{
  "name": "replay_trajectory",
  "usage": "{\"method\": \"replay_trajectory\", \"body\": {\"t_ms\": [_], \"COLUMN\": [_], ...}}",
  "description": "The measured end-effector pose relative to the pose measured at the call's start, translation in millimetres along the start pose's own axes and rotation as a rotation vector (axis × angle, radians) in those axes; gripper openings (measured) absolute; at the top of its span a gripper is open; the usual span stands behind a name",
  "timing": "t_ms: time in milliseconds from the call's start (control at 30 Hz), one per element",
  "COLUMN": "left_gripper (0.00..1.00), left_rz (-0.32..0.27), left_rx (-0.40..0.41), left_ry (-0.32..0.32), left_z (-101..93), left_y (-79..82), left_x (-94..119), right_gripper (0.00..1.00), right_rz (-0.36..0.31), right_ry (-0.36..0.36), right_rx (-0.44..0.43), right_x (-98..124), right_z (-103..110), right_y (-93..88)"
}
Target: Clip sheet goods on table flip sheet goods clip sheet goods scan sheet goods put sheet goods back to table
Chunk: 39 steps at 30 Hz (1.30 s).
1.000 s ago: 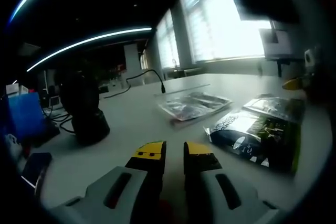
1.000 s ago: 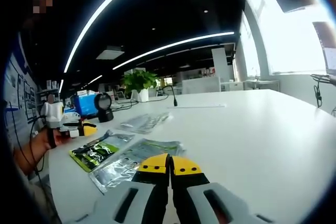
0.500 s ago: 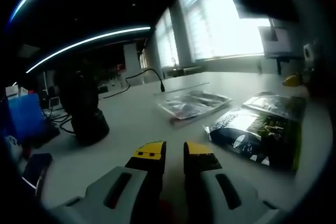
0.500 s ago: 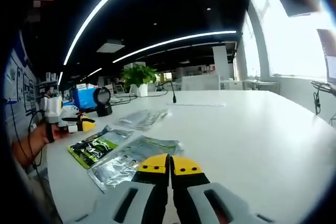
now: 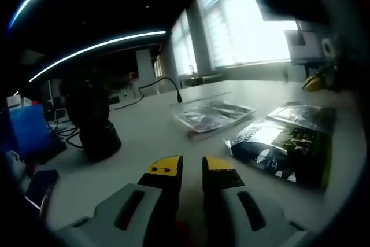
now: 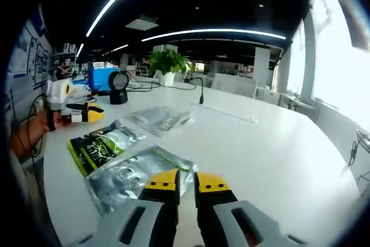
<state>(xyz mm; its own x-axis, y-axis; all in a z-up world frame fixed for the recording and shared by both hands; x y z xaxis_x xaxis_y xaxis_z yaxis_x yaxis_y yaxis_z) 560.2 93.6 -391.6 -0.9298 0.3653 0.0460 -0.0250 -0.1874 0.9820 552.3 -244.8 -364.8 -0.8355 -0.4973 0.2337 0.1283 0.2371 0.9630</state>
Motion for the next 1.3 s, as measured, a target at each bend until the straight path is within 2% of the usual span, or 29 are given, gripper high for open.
{"method": "replay_trajectory", "body": {"t_ms": [300, 567, 767, 1100, 1300], "left_gripper": [0.07, 0.08, 0.09, 0.09, 0.09], "left_rz": [-0.002, -0.005, -0.007, -0.003, -0.003], "left_rx": [-0.003, -0.002, -0.008, -0.015, -0.013], "left_ry": [0.001, -0.007, -0.014, -0.015, -0.017], "left_z": [0.9, 0.1, -1.2, -2.1, -2.5], "left_y": [-0.2, 0.3, 0.6, 0.3, 0.4], "left_x": [0, 0, 0, 0, 0], "right_gripper": [0.1, 0.11, 0.13, 0.19, 0.19], "right_rz": [0.061, 0.106, 0.177, 0.299, 0.332], "right_ry": [0.051, 0.083, 0.104, 0.176, 0.197], "right_rx": [0.074, 0.102, 0.136, 0.077, 0.093], "right_x": [-11, -20, -28, -39, -46], "right_z": [-3, -2, -2, -1, 1], "right_y": [3.3, 7.5, 4.2, -3.7, -7.4]}}
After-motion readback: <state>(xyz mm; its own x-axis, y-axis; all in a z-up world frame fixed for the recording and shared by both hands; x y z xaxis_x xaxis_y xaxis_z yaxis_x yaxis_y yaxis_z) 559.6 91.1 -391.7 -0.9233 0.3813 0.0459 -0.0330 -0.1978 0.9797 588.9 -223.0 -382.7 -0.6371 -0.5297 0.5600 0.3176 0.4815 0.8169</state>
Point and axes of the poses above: the point that each gripper's makers call its tool centre point, and the gripper's own axes: x roughly backward along the fingers, z roughly to its left, y roughly out of its top, the point moved 3 cm from there along x, roughly backward along the fingers, and after that the axes turned 7 degrees about -z, right-handed, at the moved point
